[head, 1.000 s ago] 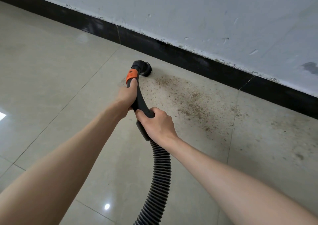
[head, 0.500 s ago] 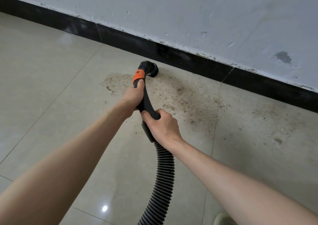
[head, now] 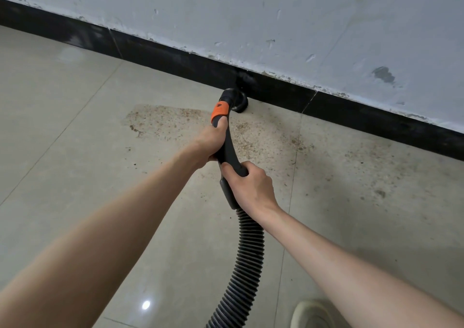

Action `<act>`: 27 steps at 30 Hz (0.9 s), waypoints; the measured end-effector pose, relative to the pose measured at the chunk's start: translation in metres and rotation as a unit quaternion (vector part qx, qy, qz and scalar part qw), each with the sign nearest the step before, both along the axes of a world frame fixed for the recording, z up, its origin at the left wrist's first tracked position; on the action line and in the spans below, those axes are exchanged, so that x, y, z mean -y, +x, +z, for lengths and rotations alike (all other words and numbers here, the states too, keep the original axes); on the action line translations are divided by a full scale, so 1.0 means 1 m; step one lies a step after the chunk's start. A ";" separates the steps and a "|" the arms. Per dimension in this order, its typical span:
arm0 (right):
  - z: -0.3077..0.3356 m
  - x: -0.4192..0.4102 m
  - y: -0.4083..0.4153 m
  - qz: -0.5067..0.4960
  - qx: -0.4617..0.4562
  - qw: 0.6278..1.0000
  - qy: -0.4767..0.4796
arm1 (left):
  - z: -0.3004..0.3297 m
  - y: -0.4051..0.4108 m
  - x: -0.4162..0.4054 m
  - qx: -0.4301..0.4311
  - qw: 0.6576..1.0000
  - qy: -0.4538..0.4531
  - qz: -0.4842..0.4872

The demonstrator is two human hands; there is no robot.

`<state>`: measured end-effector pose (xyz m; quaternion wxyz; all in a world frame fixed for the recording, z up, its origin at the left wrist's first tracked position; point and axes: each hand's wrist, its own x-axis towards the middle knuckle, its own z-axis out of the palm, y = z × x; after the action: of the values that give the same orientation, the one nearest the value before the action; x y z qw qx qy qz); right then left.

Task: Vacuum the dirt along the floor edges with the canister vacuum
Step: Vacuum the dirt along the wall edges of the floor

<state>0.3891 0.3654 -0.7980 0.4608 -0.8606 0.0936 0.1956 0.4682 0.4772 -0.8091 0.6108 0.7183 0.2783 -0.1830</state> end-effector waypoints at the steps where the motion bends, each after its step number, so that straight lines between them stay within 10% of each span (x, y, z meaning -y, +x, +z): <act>1: -0.001 0.003 0.001 0.000 0.002 1.000 -0.003 | -0.001 0.001 0.004 -0.002 1.000 -0.001 0.000; 27: -0.016 -0.149 0.009 0.211 0.023 0.976 -0.050 | -0.010 -0.048 -0.167 0.014 0.977 0.029 0.210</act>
<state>0.3985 0.5149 -0.8143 0.3676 -0.8872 -0.0910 0.2636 0.4203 0.6437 -0.8194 0.6181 0.6639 0.4196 -0.0322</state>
